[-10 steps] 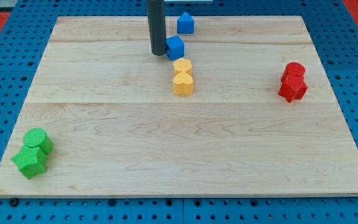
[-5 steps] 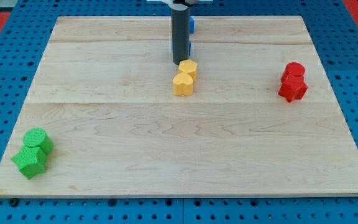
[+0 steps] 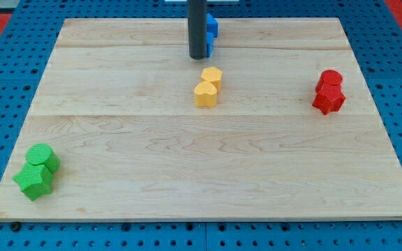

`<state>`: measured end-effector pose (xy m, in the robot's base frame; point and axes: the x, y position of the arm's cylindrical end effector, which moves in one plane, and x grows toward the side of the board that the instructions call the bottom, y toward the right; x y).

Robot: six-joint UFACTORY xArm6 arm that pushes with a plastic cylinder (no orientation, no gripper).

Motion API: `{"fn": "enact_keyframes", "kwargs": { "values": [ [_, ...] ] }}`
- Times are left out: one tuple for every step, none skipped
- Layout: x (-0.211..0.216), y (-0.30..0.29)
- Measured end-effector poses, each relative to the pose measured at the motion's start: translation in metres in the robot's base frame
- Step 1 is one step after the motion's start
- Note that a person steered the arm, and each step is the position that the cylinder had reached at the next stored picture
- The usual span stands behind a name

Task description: Slide the blue cube a bit right and up

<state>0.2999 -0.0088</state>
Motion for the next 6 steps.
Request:
{"fn": "enact_keyframes", "kwargs": {
  "values": [
    [0.0,-0.011],
    [-0.007,-0.028],
    [-0.017,-0.027],
    [-0.02,-0.026],
    [-0.02,-0.022],
    [-0.02,-0.016]
  ]
}}
